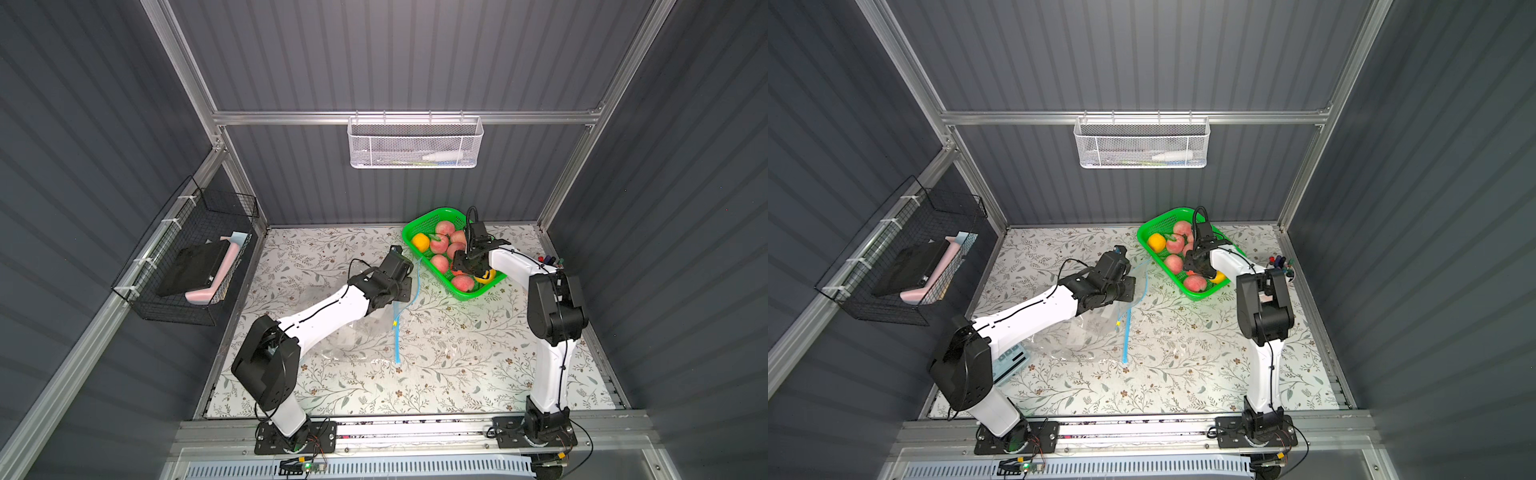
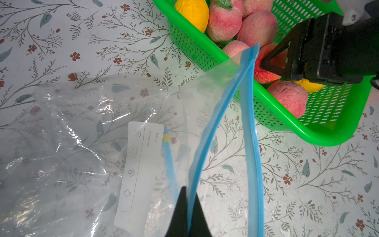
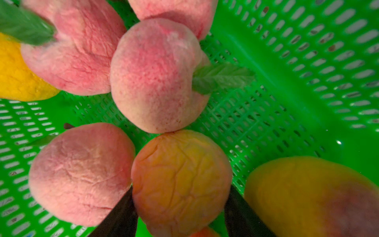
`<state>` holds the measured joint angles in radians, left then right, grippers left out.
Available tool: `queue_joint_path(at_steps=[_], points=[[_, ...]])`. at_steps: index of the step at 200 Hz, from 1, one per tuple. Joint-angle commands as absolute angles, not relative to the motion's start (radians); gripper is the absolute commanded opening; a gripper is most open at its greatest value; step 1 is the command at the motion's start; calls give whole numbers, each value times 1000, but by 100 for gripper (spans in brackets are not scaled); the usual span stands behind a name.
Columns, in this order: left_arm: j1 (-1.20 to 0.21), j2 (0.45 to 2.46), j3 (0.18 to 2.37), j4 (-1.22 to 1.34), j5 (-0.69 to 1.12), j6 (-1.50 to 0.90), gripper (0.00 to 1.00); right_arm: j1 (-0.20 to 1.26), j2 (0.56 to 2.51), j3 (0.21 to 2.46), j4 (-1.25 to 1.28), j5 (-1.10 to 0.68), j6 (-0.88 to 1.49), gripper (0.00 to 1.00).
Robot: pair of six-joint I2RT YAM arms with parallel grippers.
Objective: Place the peach in a zip-top bag and seal the zipper
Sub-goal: Pick up the peach from the basket.
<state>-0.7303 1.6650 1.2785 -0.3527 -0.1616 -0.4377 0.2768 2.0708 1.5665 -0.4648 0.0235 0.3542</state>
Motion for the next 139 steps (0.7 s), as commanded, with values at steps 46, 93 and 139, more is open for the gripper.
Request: queue_joint_path(at_steps=[46,93,139], points=[[-713,1653,1278,-329,-98,-451,0,244,1768,1358,-247,-65,394,59],[-694,1644,1270,-304,-58,-457,0,238,1503,1158,-118,-268,452,59],[-660,1647,1277,-278,32,-459,0,242,1351,969,144,-625,583,58]])
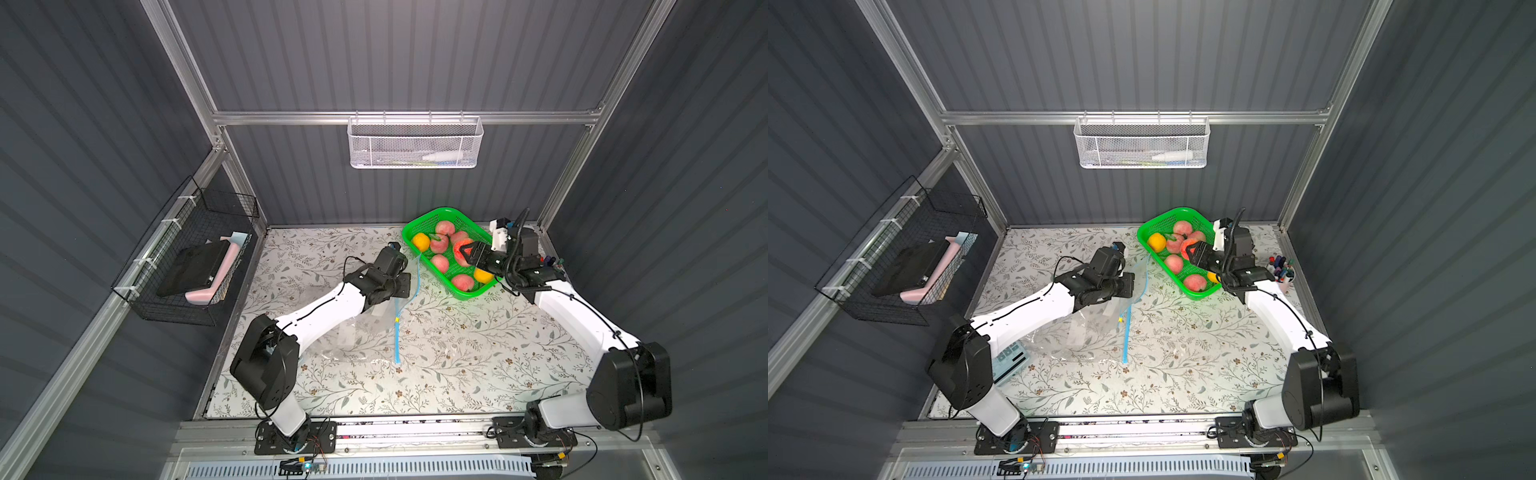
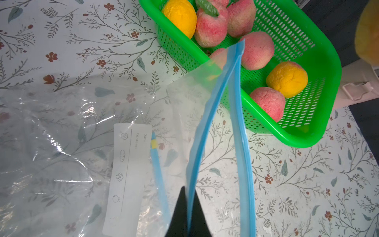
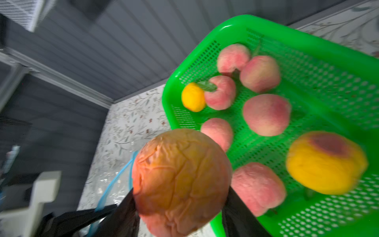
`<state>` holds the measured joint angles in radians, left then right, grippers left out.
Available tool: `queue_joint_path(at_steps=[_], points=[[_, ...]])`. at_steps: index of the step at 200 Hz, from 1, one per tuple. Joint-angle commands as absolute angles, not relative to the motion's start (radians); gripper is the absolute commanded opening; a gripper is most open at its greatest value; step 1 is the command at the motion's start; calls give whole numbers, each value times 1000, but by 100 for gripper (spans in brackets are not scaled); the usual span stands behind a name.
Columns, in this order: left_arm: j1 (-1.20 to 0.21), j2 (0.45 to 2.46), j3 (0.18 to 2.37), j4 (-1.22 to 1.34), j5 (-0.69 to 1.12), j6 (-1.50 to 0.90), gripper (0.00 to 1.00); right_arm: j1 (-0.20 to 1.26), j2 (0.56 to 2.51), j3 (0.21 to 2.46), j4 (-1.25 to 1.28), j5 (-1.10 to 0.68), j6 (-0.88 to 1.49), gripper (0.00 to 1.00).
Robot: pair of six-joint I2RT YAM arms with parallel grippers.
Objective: Place the peach in a zip-top bag and seal the zipper
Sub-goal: Pick up the peach from the basket, then place the peach in the zipper food storage bag.
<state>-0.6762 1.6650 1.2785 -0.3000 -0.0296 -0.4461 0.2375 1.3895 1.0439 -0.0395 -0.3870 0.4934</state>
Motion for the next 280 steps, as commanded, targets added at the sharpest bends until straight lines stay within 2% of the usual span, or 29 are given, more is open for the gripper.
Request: queue_joint_path(at_steps=[1,53,135,210,280], points=[[-660,1647,1276,-278,32,-459,0,242,1349,964,151,-633,585,58],[-644,1658,1291,-275,76,-464,0,296,1313,848,372,-775,699,58],[-639,1630,1293,-271,82,-481,0,416,1392,817,540,-796,781,57],[-634,1585,1290,-273,66,-485,0,444,1476,832,475,-772,750,57],[-630,1546,1334,-336,29,-434,0,488,1518,946,190,-619,596,56]])
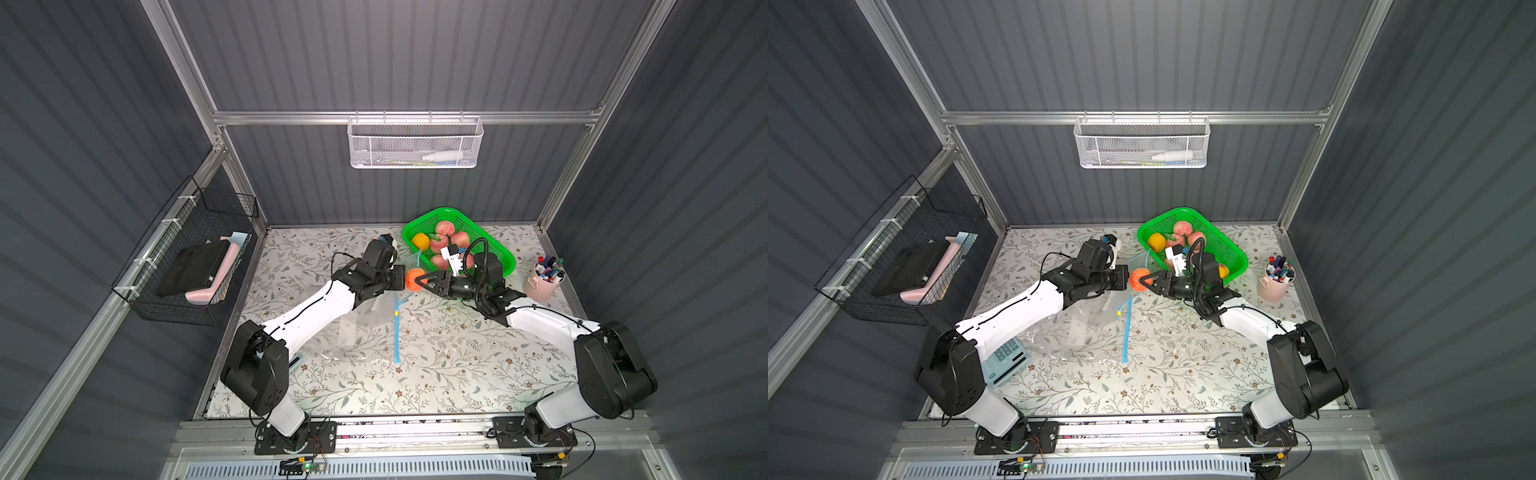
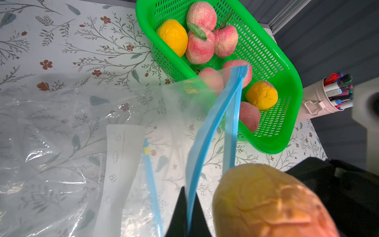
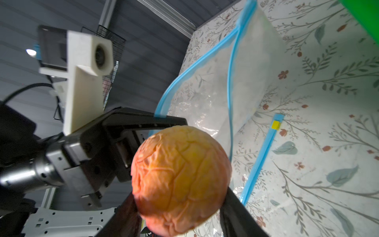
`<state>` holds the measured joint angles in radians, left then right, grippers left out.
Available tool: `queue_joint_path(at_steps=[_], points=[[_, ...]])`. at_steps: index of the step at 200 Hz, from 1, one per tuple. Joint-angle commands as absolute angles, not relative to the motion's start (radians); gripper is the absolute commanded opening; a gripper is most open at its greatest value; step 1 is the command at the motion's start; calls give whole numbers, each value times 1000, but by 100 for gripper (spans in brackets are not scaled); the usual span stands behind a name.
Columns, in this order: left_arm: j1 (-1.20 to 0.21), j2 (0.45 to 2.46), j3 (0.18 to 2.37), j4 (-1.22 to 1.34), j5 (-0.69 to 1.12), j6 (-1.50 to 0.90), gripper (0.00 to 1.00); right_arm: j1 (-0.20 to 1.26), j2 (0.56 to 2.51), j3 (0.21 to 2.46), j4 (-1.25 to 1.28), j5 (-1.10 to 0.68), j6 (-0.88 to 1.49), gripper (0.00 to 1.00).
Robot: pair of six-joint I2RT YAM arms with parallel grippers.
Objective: Place the peach in a zip-top bag and seal the zipper
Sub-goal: Place the peach in the zipper food storage bag.
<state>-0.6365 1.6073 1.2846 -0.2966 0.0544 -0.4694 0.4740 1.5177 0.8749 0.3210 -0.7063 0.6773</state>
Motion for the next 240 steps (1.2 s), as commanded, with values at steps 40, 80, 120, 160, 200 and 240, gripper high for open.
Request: queue_joint_path(at_steps=[40,80,120,160,200,240], points=[[-630,1536,1351,-368,15,-401,0,522,1522,1037,37,-507,515,57],[-630,1530,1371,-387,11,-380,0,570,1566,1139,-121,-398,452,57],[-630,1510,1388,-403,0,-356,0,612,1602,1209,-206,-303,420,56],[-629,1510,1388,-400,-8,-371,0,636,1612,1266,-228,-377,391,67],[-629,1526,1392,-407,-25,-407,0,628,1517,1185,-80,-393,457,87],[-626,1517,1389,-407,-27,-412,0,612,1441,1117,-39,-344,507,82]])
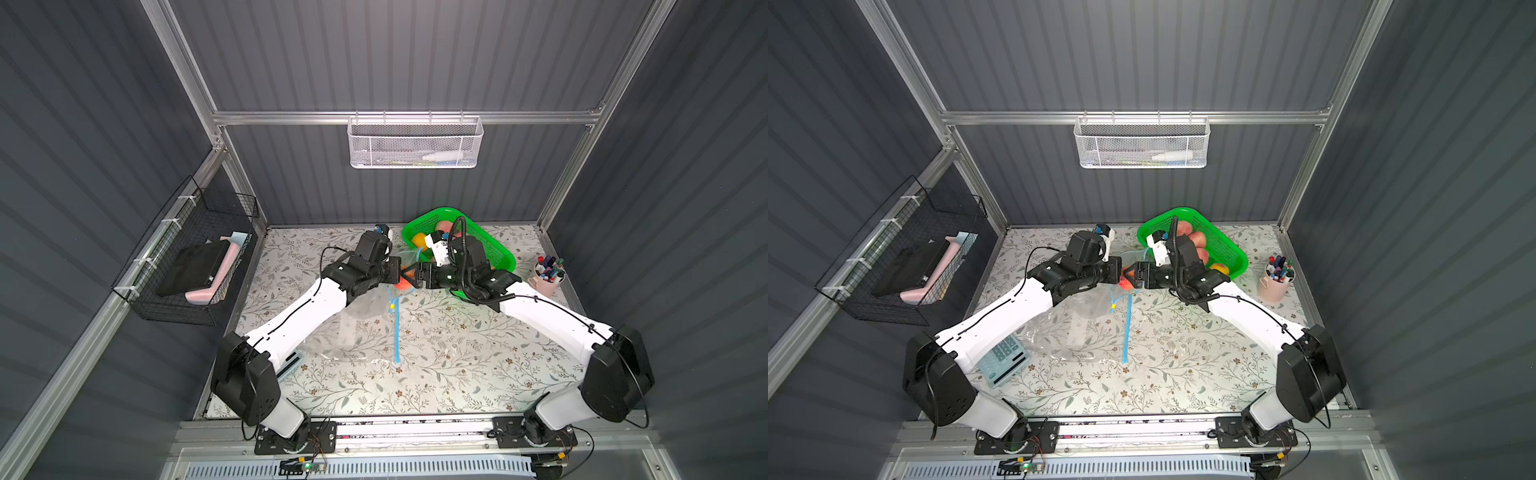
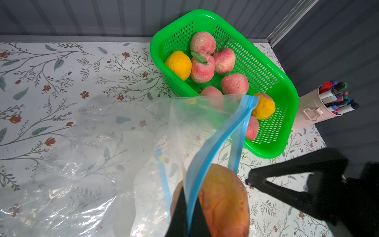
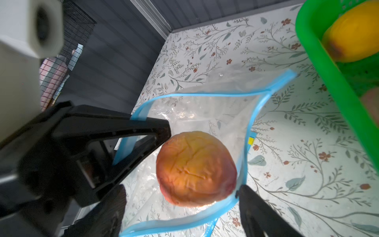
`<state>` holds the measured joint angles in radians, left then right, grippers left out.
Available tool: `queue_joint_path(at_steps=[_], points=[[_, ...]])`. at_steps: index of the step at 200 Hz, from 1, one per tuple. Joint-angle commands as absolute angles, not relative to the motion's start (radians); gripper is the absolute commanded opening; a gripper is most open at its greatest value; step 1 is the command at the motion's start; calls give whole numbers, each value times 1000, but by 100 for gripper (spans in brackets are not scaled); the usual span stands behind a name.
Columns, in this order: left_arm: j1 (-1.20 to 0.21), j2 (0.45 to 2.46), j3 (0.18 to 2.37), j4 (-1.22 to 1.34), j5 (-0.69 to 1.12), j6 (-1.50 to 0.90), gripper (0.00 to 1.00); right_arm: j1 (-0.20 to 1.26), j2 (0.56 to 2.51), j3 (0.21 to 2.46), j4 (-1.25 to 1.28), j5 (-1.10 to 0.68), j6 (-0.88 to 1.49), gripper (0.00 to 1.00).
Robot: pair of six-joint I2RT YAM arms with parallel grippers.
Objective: Place the peach in a zip-top bag and seal the zipper
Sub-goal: Place the peach in the zipper food storage bag, then adjust the zipper food storage bag at the center of the board.
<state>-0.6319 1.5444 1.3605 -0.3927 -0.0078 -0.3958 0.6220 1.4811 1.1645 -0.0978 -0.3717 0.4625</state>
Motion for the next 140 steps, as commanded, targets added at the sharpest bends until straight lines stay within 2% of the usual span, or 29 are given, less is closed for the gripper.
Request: queue_joint_path(at_steps=[1,17,31,76,108,140], points=[[-626,1516,1389,-408,-27,-411,0,611,1439,1114,-38,-343,508,82],[-624,1511,1388,-408,-31,-416,0,610,1413,1070,24,-325,509,74],[-624,1505,1389,-410,-31,-417,0,612,1399,1040,41,-293,505,73],[-623,1483,1386,-408,-7,-408,0,614,1455,1045,6,-277,522,83],[-623,1457,1391,-415,-1,-388,0,638,1558,1126,-25,-222,555,82],[-621,1423,1448,-473,-95,-349,0,661,1665,1284,-100,-211,556,81]])
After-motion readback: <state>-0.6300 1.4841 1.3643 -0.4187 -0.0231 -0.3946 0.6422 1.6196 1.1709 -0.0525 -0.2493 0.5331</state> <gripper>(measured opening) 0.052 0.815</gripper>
